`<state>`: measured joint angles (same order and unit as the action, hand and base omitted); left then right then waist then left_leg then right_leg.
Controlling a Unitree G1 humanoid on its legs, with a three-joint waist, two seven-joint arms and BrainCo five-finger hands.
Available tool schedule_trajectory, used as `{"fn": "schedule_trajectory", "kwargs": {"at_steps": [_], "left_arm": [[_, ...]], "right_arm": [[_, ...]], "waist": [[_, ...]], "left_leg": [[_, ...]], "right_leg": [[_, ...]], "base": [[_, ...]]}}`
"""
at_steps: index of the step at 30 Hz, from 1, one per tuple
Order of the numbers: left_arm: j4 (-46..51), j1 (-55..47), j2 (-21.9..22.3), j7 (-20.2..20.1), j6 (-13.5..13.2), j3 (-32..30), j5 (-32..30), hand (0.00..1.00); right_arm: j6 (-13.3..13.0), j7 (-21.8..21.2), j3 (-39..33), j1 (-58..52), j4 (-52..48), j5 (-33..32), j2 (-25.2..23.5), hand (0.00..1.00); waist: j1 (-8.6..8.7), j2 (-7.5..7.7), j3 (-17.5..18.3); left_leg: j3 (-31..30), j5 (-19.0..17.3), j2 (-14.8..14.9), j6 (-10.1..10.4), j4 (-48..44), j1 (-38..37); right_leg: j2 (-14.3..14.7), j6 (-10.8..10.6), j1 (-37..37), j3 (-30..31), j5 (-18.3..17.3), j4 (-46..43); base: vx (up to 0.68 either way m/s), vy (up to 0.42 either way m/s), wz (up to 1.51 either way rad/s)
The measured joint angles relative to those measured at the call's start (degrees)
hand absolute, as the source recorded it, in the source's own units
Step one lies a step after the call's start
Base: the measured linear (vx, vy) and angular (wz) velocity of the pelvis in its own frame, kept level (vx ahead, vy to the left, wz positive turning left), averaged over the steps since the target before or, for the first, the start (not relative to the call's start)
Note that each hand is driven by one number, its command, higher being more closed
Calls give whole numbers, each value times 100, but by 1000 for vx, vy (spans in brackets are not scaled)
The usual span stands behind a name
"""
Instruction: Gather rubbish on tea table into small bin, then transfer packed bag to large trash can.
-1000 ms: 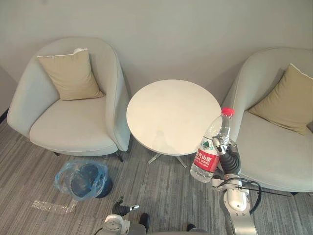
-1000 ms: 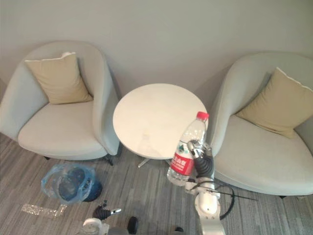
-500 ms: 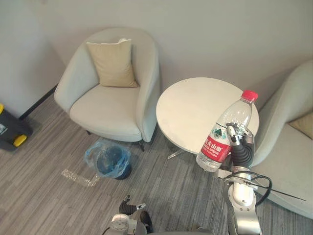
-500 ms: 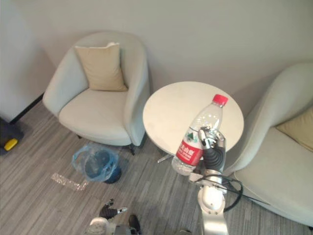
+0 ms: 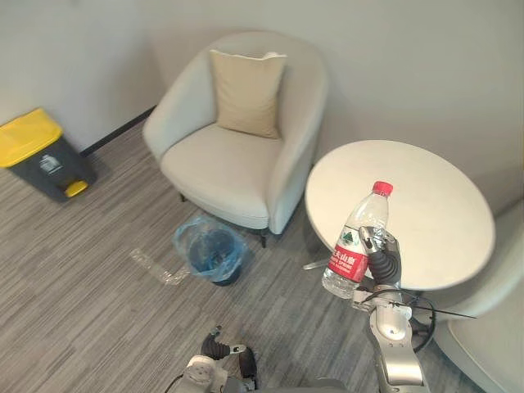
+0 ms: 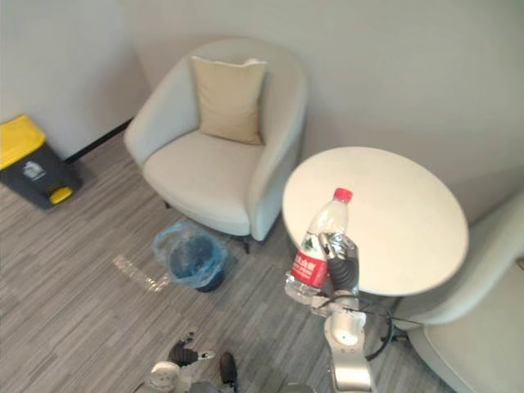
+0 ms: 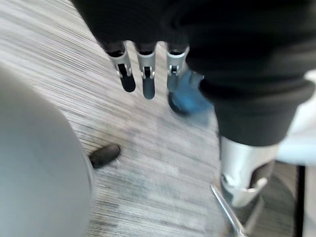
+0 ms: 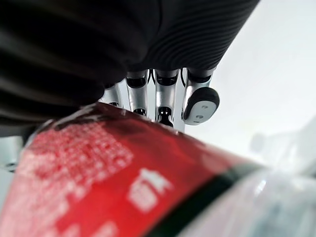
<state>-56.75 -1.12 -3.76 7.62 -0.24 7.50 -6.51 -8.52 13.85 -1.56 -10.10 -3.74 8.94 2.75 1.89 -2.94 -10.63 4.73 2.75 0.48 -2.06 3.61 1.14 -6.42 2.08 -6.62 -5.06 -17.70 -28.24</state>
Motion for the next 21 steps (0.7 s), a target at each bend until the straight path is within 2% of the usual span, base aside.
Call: {"fn": "schedule_trajectory", "kwargs": {"at_steps": [1,2,3,4,5,6,7,8,9,11,13,15,16,17,19,20,21], "left_arm": [[-28,8,-68,-1,21,-64,57,0],[-23,13,-107,-2,23,-81,56,0],[-26,20,-173,-4,31,-82,55,0],[-118,16,-213,-11,56,-75,43,0],[-144,15,-248,-14,55,-78,36,0],[-158,18,-275,-10,56,-83,28,0],[-173,16,-248,-7,54,-84,25,0],[-159,-52,-163,3,48,-101,32,0],[-152,-79,-74,0,57,-106,25,0],[-124,-77,32,0,67,-110,6,0],[-85,-71,24,0,68,-110,-19,0],[-58,-65,26,2,68,-108,-18,0],[-15,-62,33,-1,66,-106,-16,0],[-3,-9,40,-3,72,-106,-17,0],[-4,45,60,-3,84,-106,-18,0],[19,62,68,-2,84,-101,-31,0],[37,49,116,-4,88,-92,-120,0]], "right_arm": [[6,-41,87,-66,112,-2,-65,100],[17,-64,139,-107,109,-1,-83,100],[16,-109,203,-185,55,-1,-125,100],[16,-141,210,-269,-36,-1,-172,100],[15,-141,211,-321,-87,-1,-187,100],[13,-143,210,-380,-136,-2,-189,100],[12,-148,222,-432,-169,-3,-166,100],[12,-161,239,-482,-216,-2,-31,100],[12,-169,253,-431,-236,3,33,100],[21,-163,209,-390,-242,-2,51,100],[20,-168,226,-374,-247,-5,46,100],[14,-168,235,-357,-257,-7,41,100],[11,-152,201,-321,-259,-6,39,100],[12,-140,135,-266,-248,-5,4,100],[20,-133,32,-212,-168,-6,-41,100],[25,-131,-12,-240,-149,-5,-49,100],[27,-131,-31,-266,-108,-4,-38,100]], "waist": [[7,13,-46],[3,81,-72],[47,243,-95],[126,457,-38],[153,566,-10],[155,656,11],[145,636,46],[103,421,187],[61,232,285],[87,54,295],[39,54,284],[37,99,277],[35,186,227],[43,205,193],[42,266,155],[41,286,130],[36,290,148]], "left_leg": [[-170,-50,156,28,-36,-57],[-252,-89,144,27,-32,-118],[-441,-139,38,35,-30,-222],[-704,-250,-130,119,-101,-266],[-829,-351,-228,176,-190,-285],[-953,-480,-305,217,-345,-280],[-1062,-629,-294,260,-515,-274],[-1204,-873,-134,377,-855,-142],[-1226,-1031,-32,476,-1202,31],[-1012,-1225,123,579,-1662,244],[-537,-1301,342,654,-2089,280],[-173,-1319,436,665,-2237,282],[193,-1403,510,604,-2299,296],[568,-1481,576,590,-2224,352],[770,-1419,621,533,-1927,450],[972,-919,631,440,-1340,467],[992,-436,587,575,-1087,383]], "right_leg": [[376,-220,-263,224,125,279],[436,-327,-370,346,210,405],[484,-494,-576,620,435,680],[442,-586,-646,995,775,1157],[376,-595,-619,1108,924,1426],[276,-614,-567,1101,1258,1407],[262,-530,-482,958,1346,1326],[360,-449,-379,686,1208,1370],[407,-312,-280,431,1256,1535],[513,-238,-37,168,1305,1723],[612,-223,385,-84,1314,1912],[628,-216,587,-114,1316,2004],[608,-175,700,-113,1294,2071],[529,-38,784,-116,1198,2083],[438,-48,811,-199,1175,2082],[332,-173,885,-383,1097,2055],[250,-370,988,-452,939,2021]], "base": [[125,-41,66],[237,-114,76],[303,-188,110],[317,-214,128],[224,-168,121],[163,-143,94],[291,-212,89],[374,-209,83],[393,-174,73],[310,-111,61],[296,-111,54],[224,-58,44],[167,38,54],[188,54,62],[107,77,56],[107,125,71],[119,141,64]]}}
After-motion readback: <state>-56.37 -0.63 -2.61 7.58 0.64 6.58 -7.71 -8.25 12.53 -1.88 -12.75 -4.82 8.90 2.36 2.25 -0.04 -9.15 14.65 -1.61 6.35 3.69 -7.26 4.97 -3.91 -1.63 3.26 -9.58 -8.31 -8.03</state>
